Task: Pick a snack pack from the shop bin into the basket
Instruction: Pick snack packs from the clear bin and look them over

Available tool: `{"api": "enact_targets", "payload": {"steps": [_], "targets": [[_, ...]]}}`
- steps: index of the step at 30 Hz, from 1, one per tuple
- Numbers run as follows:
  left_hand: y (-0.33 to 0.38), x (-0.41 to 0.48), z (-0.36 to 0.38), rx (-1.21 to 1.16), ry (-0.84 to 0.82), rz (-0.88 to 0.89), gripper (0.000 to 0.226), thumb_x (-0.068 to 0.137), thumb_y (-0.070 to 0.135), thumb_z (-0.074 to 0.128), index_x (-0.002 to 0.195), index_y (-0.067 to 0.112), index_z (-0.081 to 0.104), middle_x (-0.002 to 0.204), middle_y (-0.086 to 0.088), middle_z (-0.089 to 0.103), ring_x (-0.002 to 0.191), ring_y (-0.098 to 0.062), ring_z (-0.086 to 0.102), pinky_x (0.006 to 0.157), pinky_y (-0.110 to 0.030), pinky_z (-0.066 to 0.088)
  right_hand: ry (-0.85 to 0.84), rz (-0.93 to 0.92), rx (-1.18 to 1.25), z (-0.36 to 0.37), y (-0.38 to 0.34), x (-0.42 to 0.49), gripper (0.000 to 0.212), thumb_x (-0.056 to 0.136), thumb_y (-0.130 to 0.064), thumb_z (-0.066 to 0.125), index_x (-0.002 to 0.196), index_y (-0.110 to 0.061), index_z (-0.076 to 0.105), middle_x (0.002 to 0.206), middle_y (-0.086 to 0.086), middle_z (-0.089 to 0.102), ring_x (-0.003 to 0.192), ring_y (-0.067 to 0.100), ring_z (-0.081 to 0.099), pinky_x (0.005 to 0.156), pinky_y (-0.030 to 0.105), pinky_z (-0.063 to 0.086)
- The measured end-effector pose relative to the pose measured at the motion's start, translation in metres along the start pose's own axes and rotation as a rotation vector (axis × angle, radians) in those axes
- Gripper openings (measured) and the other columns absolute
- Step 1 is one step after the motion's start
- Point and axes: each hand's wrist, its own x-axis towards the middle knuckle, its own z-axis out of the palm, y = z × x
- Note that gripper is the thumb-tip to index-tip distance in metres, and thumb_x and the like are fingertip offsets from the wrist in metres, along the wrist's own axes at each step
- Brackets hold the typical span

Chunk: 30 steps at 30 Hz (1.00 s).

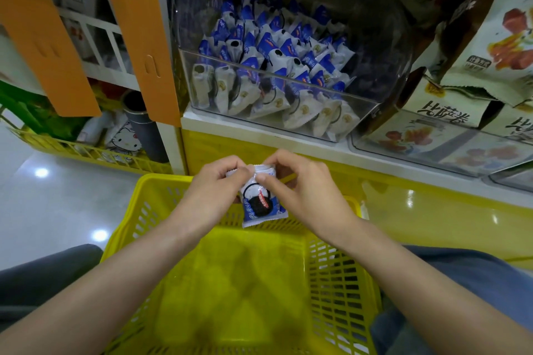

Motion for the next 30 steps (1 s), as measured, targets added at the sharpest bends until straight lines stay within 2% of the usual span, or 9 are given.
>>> {"api": "enact_targets", "payload": {"steps": [3,6,9,13,17,19,22,25,30], "targets": [[-0.001,0.001,0.002,-0.016,0.065,-0.012,0.020,0.090,0.018,0.056,0.071,0.021,0.052,0.069,0.004,0.060,0.061,-0.008,0.058,0.055,-0.022,0.050,0.119,0.039,0.044,0.001,0.003,0.000,0.003,0.085,-0.023,0.064,0.085,-0.026,0.062,0.076,-0.012,0.064,0.077,0.004,0.061,0.065,0.026,0.052],[-0.002,0.003,0.001,0.053,0.069,-0.122,0.024,0.094,0.028,0.048,0.074,0.017,0.051,0.066,-0.003,0.052,0.044,-0.011,0.049,0.043,-0.022,0.042,0.209,0.037,0.107,-0.001,0.004,0.000,0.006,0.085,-0.019,0.064,0.086,-0.023,0.060,0.080,-0.012,0.065,0.079,0.002,0.061,0.063,0.015,0.049],[0.007,0.004,0.005,-0.165,-0.022,-0.341,0.048,0.099,0.039,0.027,0.073,0.011,0.054,0.051,-0.002,0.058,0.030,-0.008,0.048,0.032,-0.014,0.038,0.189,-0.096,0.074,-0.003,0.005,-0.002,0.008,0.084,-0.009,0.065,0.087,-0.014,0.059,0.093,-0.004,0.065,0.089,0.006,0.061,0.076,0.026,0.051],[0.012,0.003,-0.001,-0.436,-0.040,-0.369,0.052,0.095,0.049,0.030,0.082,0.010,0.061,0.065,-0.006,0.068,0.049,-0.015,0.063,0.044,-0.019,0.050,0.101,-0.317,-0.108,-0.004,0.006,-0.006,0.005,0.079,-0.005,0.067,0.084,-0.006,0.064,0.101,0.005,0.064,0.096,0.017,0.060,0.083,0.026,0.045],[0.008,-0.005,0.001,-0.403,-0.039,-0.197,0.022,0.094,0.022,0.049,0.086,0.010,0.065,0.072,0.000,0.070,0.065,-0.010,0.066,0.060,-0.022,0.056,0.003,-0.430,-0.245,-0.003,0.005,-0.008,0.009,0.083,-0.015,0.066,0.086,-0.008,0.069,0.105,0.005,0.064,0.098,0.020,0.058,0.082,0.026,0.045],[0.007,-0.005,0.002,-0.349,-0.005,-0.150,0.018,0.095,0.017,0.048,0.095,0.008,0.064,0.078,-0.002,0.070,0.067,-0.008,0.065,0.062,-0.020,0.055,-0.027,-0.334,-0.186,-0.002,0.003,-0.009,0.014,0.085,-0.023,0.063,0.091,-0.012,0.068,0.104,0.002,0.062,0.099,0.013,0.054,0.085,0.018,0.041],[0.007,-0.003,0.002,-0.282,0.033,-0.099,0.019,0.095,0.017,0.047,0.107,0.008,0.060,0.089,-0.006,0.068,0.075,-0.013,0.064,0.062,-0.018,0.054,0.065,0.080,0.110,0.000,0.000,-0.007,0.014,0.090,-0.022,0.058,0.103,-0.020,0.056,0.097,-0.005,0.056,0.086,0.001,0.053,0.079,0.008,0.041],[0.006,-0.005,0.005,-0.264,-0.043,-0.074,0.018,0.095,0.017,0.046,0.105,0.012,0.060,0.089,-0.004,0.067,0.073,-0.009,0.063,0.057,-0.016,0.052,-0.084,0.504,0.553,-0.003,0.004,0.000,0.018,0.096,-0.025,0.045,0.108,-0.015,0.055,0.101,0.001,0.063,0.085,0.011,0.061,0.079,0.023,0.050],[-0.001,-0.004,0.009,0.025,0.031,0.071,0.024,0.091,0.015,0.055,0.115,0.014,0.053,0.092,0.004,0.060,0.072,-0.004,0.056,0.063,-0.016,0.045,-0.222,0.588,1.005,-0.003,0.002,-0.004,0.031,0.098,-0.023,0.040,0.112,-0.004,0.060,0.097,0.006,0.069,0.082,0.014,0.066,0.075,0.025,0.056]]}}
